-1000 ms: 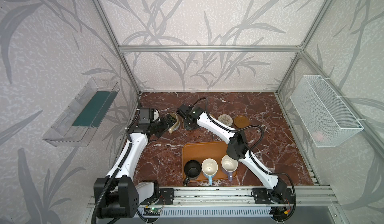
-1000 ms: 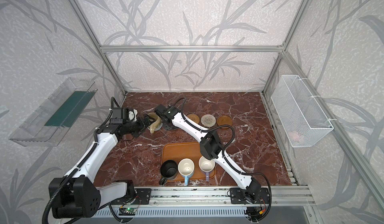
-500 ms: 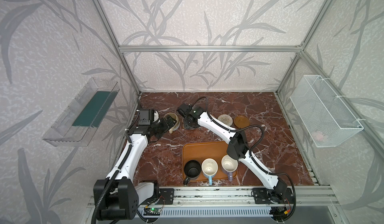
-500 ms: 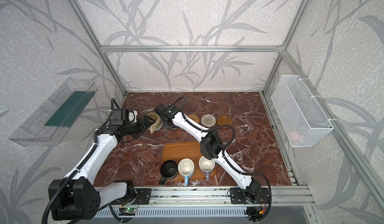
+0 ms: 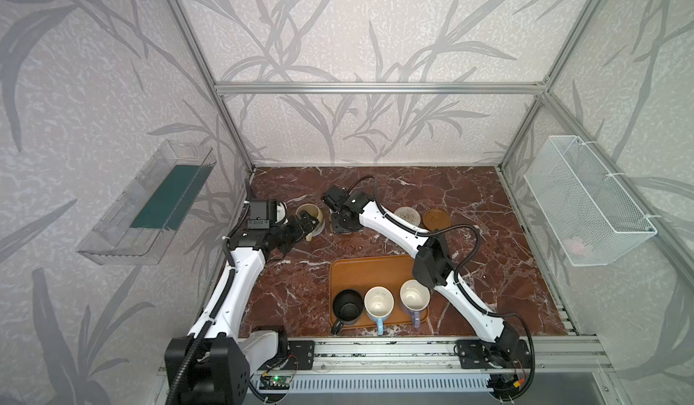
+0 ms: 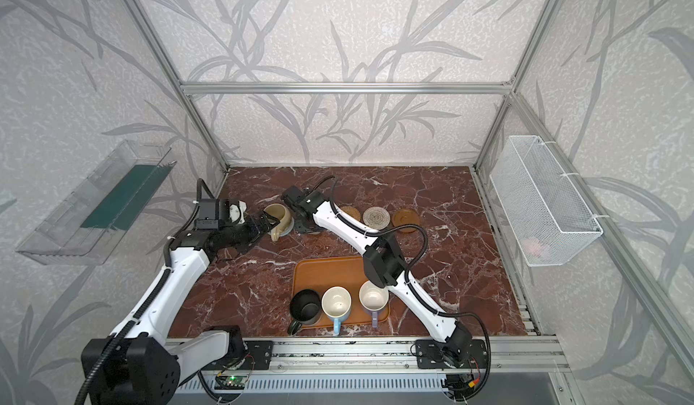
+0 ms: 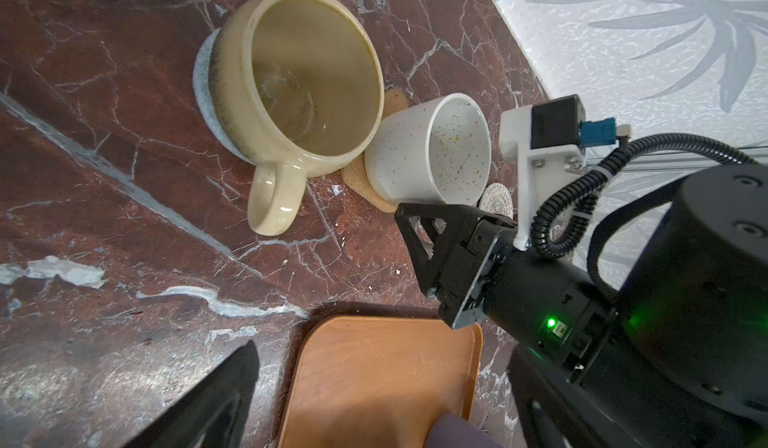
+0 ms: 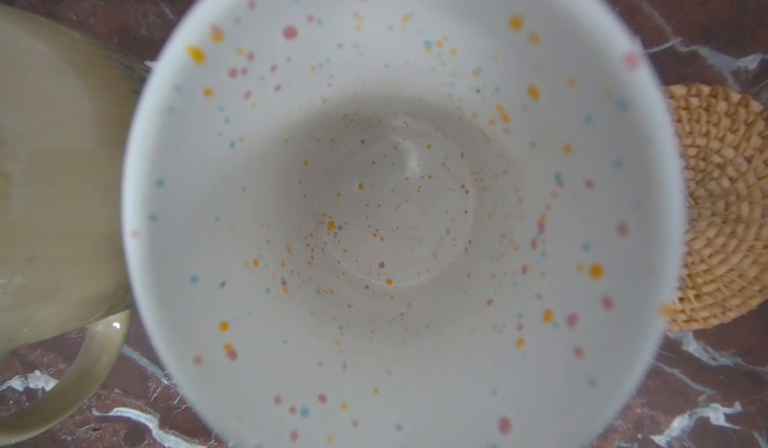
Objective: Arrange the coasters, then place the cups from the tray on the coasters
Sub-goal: 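Lower the speckled mug onto the cork paw coaster beside the cream mug, then open right gripper and withdraw it while left gripper moves toward the tray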
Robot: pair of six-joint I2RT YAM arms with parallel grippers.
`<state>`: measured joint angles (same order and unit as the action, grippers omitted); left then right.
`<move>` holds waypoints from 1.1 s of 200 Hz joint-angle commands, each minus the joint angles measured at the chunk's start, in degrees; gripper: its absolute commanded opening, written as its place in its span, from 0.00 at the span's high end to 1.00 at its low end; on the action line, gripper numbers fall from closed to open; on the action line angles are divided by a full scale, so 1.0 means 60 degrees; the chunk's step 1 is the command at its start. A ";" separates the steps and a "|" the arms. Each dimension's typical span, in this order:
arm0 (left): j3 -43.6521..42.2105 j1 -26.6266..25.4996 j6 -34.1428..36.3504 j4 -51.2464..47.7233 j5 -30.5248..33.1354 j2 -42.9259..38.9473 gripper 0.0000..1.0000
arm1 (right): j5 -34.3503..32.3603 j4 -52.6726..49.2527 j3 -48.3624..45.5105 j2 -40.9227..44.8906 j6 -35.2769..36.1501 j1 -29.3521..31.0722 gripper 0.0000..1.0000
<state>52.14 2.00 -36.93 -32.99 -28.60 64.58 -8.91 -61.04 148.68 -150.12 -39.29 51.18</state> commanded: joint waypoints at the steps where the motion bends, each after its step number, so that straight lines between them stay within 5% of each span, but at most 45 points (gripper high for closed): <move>1: 0.0061 0.0034 0.0120 -0.0315 -0.0007 -0.0294 0.04 | 0.0223 0.0036 -0.0026 0.0596 0.0007 -0.0004 0.61; 144: 0.0379 -0.1032 0.0772 -0.2155 0.0643 -0.1061 0.04 | 0.0049 -0.0182 -0.1218 0.2078 0.0025 0.0138 0.61; 157: 0.0478 -0.1404 0.0880 -0.2532 0.0873 -0.1166 0.03 | 0.0416 0.0192 -0.1861 0.2608 0.0039 0.0159 0.56; 190: 0.0337 -0.2177 0.0707 -0.3052 0.1068 -0.1735 0.01 | 0.0247 0.1182 -0.3869 0.4421 0.0363 0.0252 0.25; 220: 0.0200 -0.2746 0.0501 -0.3410 0.1287 -0.2235 0.01 | -0.0334 0.1691 -0.5573 0.6026 0.0896 0.0229 0.15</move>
<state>53.10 -12.38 -33.45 -49.12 -23.42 53.56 -7.44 -54.87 120.90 -122.15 -36.86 52.47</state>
